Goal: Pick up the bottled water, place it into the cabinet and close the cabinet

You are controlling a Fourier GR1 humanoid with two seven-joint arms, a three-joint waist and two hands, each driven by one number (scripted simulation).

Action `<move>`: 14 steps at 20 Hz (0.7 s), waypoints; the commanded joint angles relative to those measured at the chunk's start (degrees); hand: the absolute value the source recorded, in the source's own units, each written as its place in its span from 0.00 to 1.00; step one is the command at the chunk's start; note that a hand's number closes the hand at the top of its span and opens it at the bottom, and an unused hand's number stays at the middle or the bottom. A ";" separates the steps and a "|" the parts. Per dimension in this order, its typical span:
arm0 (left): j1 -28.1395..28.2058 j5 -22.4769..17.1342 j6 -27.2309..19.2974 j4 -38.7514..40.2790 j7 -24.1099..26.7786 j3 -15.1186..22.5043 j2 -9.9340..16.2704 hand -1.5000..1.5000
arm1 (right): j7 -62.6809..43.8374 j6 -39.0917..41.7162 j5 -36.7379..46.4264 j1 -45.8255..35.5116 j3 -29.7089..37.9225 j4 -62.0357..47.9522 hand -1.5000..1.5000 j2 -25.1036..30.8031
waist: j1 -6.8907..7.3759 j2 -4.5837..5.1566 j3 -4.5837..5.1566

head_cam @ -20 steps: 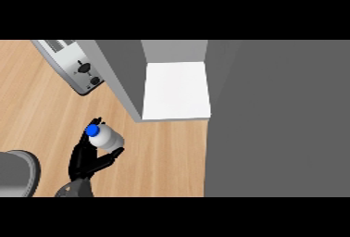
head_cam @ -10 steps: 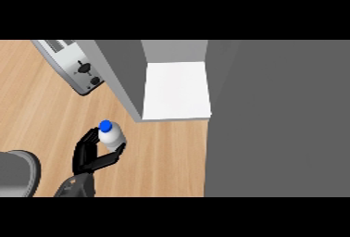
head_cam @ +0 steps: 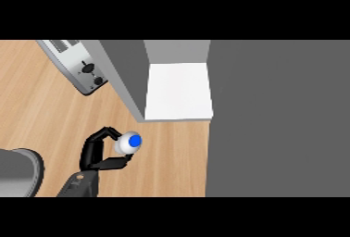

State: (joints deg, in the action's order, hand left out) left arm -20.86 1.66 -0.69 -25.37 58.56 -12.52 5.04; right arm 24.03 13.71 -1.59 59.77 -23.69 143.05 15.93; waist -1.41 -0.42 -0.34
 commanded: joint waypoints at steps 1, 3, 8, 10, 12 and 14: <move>1.79 3.53 2.48 1.90 1.24 4.74 -3.66 1.00 | -3.56 -0.93 -1.12 1.91 0.72 8.86 0.00 1.14 | 0.24 0.45 0.43; 0.83 2.30 5.89 1.99 -0.33 3.96 -1.65 1.00 | -3.77 -0.30 -2.66 2.29 2.72 9.51 0.00 2.53 | 0.34 0.49 0.42; 2.01 -0.68 3.82 -4.33 -4.32 10.66 -4.90 1.00 | -1.49 -1.81 2.97 1.08 -1.72 5.74 0.00 0.68 | 0.66 0.04 0.37; 1.62 -4.99 2.36 -5.01 -3.70 15.01 -4.95 1.00 | -1.15 -0.15 -1.43 3.37 1.38 7.63 0.00 3.35 | 0.02 0.08 0.39; 0.09 -6.14 1.54 -11.09 -10.60 15.88 -4.98 1.00 | -3.30 -1.11 -1.50 1.63 1.06 7.18 0.00 2.71 | 1.03 0.06 0.32; 3.26 -12.95 -1.09 -13.82 -10.61 24.36 -5.00 1.00 | -1.79 -1.92 -0.51 1.14 0.15 5.27 0.00 1.43 | 0.52 0.00 0.37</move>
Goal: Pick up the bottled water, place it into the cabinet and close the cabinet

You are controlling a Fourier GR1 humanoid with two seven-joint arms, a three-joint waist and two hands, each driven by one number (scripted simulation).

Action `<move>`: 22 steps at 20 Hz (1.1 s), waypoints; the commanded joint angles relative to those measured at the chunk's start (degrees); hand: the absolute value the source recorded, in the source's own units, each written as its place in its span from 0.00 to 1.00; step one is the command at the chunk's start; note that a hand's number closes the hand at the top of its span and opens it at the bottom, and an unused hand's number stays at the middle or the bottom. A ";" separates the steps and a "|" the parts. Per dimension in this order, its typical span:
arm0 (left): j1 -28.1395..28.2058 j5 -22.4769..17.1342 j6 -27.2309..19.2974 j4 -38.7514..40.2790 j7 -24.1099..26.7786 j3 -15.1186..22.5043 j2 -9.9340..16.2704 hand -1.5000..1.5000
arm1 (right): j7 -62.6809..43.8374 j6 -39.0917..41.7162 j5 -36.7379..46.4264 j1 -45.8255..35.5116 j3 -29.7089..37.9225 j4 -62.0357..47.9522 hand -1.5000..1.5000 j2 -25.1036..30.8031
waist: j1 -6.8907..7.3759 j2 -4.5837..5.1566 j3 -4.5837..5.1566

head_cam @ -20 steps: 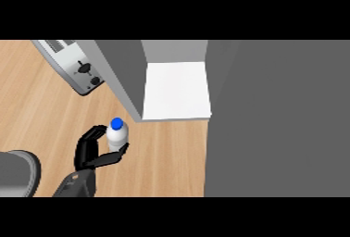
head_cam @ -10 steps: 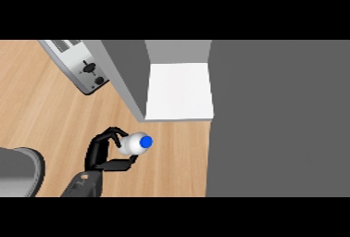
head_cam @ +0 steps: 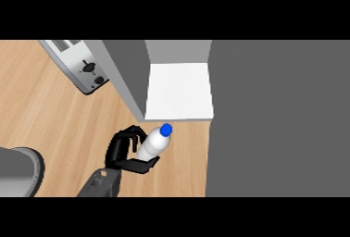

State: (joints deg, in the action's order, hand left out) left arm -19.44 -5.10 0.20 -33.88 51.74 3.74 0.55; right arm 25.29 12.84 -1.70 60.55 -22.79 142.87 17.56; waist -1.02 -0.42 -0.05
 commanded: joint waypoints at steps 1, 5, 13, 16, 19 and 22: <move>-0.60 -6.32 -2.62 -6.83 -7.95 7.70 -0.52 1.00 | -2.83 0.08 -2.20 3.93 1.07 9.24 0.00 2.03 | -0.27 -0.11 0.06; 0.44 -12.35 -12.46 -14.03 -13.62 17.12 -0.54 1.00 | -2.52 0.01 -3.81 1.90 2.30 7.12 0.00 1.79 | -0.14 0.09 0.06; -13.16 -19.09 -24.95 -19.12 -28.63 23.16 -0.55 1.00 | -1.47 -0.84 -4.15 -0.64 2.94 3.41 0.00 0.18 | -0.33 0.42 0.06; -18.98 -20.00 -28.61 -13.41 -28.82 22.63 -0.55 1.00 | 0.64 1.17 -6.36 2.74 6.11 5.66 0.00 2.33 | -1.37 0.53 0.06; -22.66 -22.19 -28.56 -8.36 -28.63 21.33 -0.55 1.00 | 2.99 3.48 -8.44 4.65 8.59 6.11 0.00 3.69 | -2.05 0.72 0.07; -28.56 -23.02 -28.43 -3.66 -30.86 18.13 -0.55 1.00 | -0.59 2.10 -5.96 3.24 6.70 6.80 0.00 2.63 | -1.33 0.92 0.10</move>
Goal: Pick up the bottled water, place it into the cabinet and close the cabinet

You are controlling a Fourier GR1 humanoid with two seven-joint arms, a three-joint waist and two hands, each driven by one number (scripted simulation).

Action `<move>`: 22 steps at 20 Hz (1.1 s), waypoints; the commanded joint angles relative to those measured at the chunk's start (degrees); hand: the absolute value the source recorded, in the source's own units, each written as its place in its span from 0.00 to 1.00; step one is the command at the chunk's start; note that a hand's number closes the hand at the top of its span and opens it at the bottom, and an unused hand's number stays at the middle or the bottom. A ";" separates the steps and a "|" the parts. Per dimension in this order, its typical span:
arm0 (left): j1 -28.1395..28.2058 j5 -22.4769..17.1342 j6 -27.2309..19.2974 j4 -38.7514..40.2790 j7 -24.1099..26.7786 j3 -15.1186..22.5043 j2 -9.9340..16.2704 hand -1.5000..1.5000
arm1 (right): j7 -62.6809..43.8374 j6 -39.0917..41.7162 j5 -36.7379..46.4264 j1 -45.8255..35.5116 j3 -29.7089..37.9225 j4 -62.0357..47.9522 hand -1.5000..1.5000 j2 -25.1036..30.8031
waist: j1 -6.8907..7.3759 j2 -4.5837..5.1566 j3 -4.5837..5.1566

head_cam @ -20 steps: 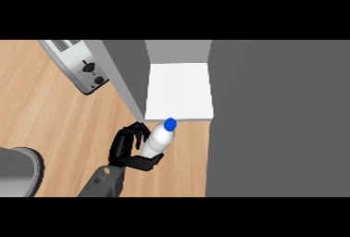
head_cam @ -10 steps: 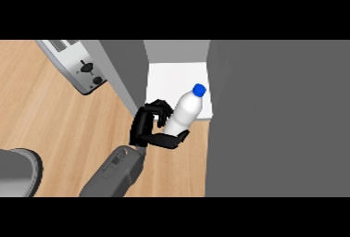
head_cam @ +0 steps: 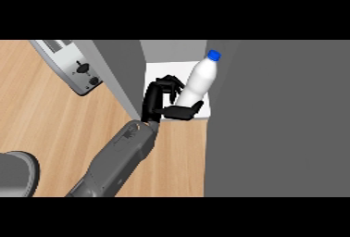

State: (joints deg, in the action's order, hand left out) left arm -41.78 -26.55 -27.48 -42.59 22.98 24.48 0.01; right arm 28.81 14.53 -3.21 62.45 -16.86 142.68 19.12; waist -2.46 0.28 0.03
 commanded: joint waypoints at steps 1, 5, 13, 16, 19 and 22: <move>-8.57 -3.07 0.58 7.41 -3.07 -3.94 -0.01 1.00 | -1.21 2.62 -5.98 2.88 2.66 5.95 0.00 2.61 | -1.06 0.34 0.00; -9.64 -4.30 -2.71 12.70 0.34 -3.34 -0.01 1.00 | -0.34 2.64 -6.98 2.98 3.75 5.81 0.00 1.77 | -1.08 0.41 0.00; -18.77 2.54 -16.45 26.66 -0.55 -2.20 0.25 1.00 | 2.79 3.88 -5.36 0.83 3.44 1.68 0.00 0.54 | -1.94 0.99 -0.09; -18.70 3.80 -19.59 30.41 0.93 -1.69 0.01 0.00 | 1.68 4.54 -6.52 0.94 4.64 2.58 0.00 1.22 | -1.95 1.31 -0.02; -22.69 3.74 -20.54 32.65 -2.29 -1.66 0.01 0.00 | 1.17 5.07 -6.14 -0.52 3.78 2.02 0.00 0.96 | -2.58 1.50 0.00; -24.36 4.17 -22.71 34.49 -0.52 -2.98 0.01 0.00 | 2.34 6.05 -7.78 1.64 6.05 3.32 0.00 1.63 | -2.43 1.23 0.00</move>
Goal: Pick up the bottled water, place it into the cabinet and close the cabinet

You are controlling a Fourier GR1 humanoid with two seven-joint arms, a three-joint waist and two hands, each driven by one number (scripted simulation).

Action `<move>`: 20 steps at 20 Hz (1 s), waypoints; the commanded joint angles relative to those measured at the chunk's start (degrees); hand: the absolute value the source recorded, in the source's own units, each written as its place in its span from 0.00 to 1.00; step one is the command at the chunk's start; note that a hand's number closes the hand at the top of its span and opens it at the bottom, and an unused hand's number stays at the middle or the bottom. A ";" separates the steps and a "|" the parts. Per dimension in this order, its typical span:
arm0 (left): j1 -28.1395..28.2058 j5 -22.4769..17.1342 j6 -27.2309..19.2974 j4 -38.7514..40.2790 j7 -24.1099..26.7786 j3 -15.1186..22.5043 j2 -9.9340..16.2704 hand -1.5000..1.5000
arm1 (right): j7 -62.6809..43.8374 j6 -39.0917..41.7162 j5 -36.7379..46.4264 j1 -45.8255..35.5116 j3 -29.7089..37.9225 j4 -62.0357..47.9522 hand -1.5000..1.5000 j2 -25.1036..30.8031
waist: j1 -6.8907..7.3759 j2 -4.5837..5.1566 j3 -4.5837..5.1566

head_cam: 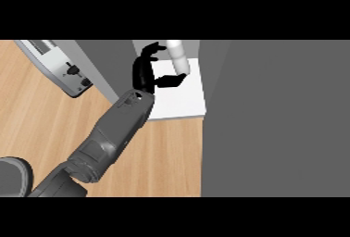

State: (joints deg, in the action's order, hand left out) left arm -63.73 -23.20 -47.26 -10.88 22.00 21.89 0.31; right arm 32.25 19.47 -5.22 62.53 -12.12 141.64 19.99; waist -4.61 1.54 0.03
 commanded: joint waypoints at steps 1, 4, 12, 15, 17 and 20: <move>-3.15 -0.31 -0.44 2.11 1.02 -1.80 0.40 0.00 | 0.87 1.33 -3.87 -0.06 0.35 1.31 0.00 -0.16 | -0.30 -0.01 0.01; -1.71 -1.18 3.50 -1.01 6.61 -3.03 -0.29 0.00 | -1.01 1.14 -5.33 0.18 2.27 2.31 0.00 0.29 | 0.37 0.07 0.07; 2.56 -9.58 20.95 -10.48 19.00 -10.76 -0.30 1.00 | -2.25 1.61 -2.97 0.34 -0.75 3.18 0.00 -0.18 | 1.07 -0.22 0.14; -0.31 -10.63 20.51 -10.34 16.34 -9.26 -0.30 1.00 | -3.87 2.24 -3.85 0.64 -0.19 7.01 0.00 0.85 | 1.18 -0.76 0.05; 1.09 -11.54 21.92 -12.52 16.95 -8.72 -0.31 1.00 | -4.36 1.06 -5.54 2.98 0.71 8.54 0.00 -0.18 | 1.75 -1.14 0.05; 4.64 -14.48 20.26 -17.18 16.88 -4.75 -0.31 1.00 | -4.03 2.10 -3.30 1.75 -0.45 7.78 0.00 0.05 | 2.01 -1.46 0.02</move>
State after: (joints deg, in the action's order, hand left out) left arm -60.86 -35.33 -27.97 -24.62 39.14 14.98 0.04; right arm 30.94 21.30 -6.06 62.10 -12.92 141.98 19.46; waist -2.99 0.51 0.09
